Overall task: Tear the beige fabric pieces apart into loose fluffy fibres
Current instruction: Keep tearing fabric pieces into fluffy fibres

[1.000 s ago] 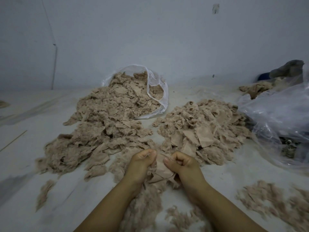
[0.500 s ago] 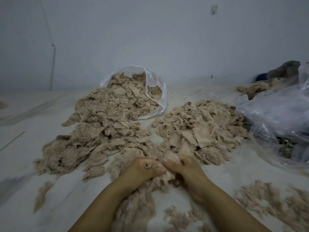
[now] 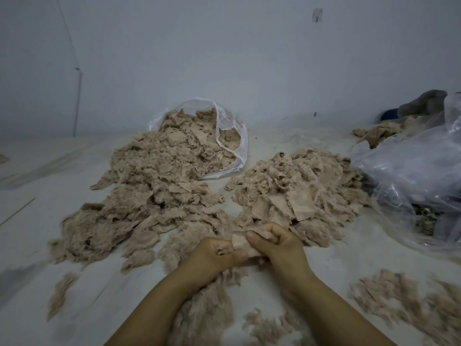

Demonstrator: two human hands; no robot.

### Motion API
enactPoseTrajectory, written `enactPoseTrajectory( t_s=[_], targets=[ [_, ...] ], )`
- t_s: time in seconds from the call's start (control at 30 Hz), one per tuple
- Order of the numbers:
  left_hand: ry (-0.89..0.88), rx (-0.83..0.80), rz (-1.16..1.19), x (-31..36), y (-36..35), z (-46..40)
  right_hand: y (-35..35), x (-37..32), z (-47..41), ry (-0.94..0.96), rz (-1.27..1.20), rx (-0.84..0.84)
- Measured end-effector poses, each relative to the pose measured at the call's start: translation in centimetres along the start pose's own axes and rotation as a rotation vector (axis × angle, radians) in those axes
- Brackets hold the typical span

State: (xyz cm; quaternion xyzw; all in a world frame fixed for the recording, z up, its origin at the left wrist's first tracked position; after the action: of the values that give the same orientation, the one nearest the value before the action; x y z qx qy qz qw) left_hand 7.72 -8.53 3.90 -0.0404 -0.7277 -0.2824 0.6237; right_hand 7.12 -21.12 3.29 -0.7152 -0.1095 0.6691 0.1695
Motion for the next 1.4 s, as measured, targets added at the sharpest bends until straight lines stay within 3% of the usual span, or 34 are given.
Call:
enactPoseTrajectory(
  t_s=[0.1, 0.17, 0.23, 0.27, 0.4, 0.5, 0.6, 0.67, 0.8, 0.93, 1.0, 1.07, 1.17, 1.27, 1.4],
  targets=[
    [0.047, 0.15, -0.024, -0.8, 2.1, -0.1, 1.5, -1.0, -0.5, 0.051, -0.071, 0.114],
    [0.063, 0.268, 0.033, -1.3, 3.4, -0.1, 2.3, -1.4, -1.1, 0.041, -0.299, 0.161],
    [0.085, 0.307, 0.123, -1.5, 3.8, -0.1, 1.9, -1.2, -1.6, -0.011, -0.561, 0.091],
    [0.095, 0.298, 0.18, -1.6, 3.7, -0.2, 1.4, -0.8, -1.5, -0.063, -0.579, 0.043],
    [0.091, 0.178, 0.408, -1.3, 2.5, -0.3, -0.7, 1.3, 0.1, -0.195, -0.086, -0.134],
    [0.024, 0.173, 0.337, -0.7, 2.2, -0.2, -1.6, 2.2, 0.9, -0.219, 0.141, -0.22],
    [-0.012, 0.32, 0.136, -0.3, 3.1, -0.1, -1.7, 2.0, 0.9, -0.201, 0.113, -0.215],
    [0.017, 0.397, 0.178, -0.7, 3.9, 0.0, -1.5, 1.9, 0.8, -0.235, -0.02, -0.19],
    [0.036, 0.287, 0.285, -0.8, 3.4, 0.0, -1.9, 1.7, 0.8, -0.24, -0.139, -0.197],
    [0.009, 0.019, 0.116, -0.6, 0.7, 0.1, -1.5, 1.4, 0.6, -0.151, -0.089, -0.161],
    [0.008, 0.042, 0.158, -0.5, 0.8, 0.0, -1.0, 1.2, 0.5, -0.118, -0.091, -0.127],
    [0.008, 0.169, 0.23, -0.7, 2.1, -0.2, -1.1, 1.3, 0.5, -0.127, -0.094, -0.142],
    [-0.048, 0.257, 0.092, -0.2, 3.1, -0.1, -2.0, 1.9, 1.0, -0.174, -0.009, -0.233],
    [-0.071, 0.127, 0.03, 0.2, 1.7, 0.0, -2.0, 1.6, 1.0, -0.127, 0.073, -0.239],
    [-0.047, -0.009, -0.149, 0.0, 0.7, 0.1, 0.1, 0.2, -0.1, 0.011, 0.012, -0.075]
  ],
)
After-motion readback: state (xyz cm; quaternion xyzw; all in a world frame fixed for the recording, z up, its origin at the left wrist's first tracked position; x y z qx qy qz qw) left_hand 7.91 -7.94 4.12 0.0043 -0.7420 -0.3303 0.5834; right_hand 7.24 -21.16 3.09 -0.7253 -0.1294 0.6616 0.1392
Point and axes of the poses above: each hand's wrist, its own z-axis away from the middle knuckle, its own y-axis out of the back of the hand, x = y × z, the point moved 9 cm from there along -z, towards the middle knuckle, and after that the axes turned 12 degrees about -z, right-handed, at the moved point
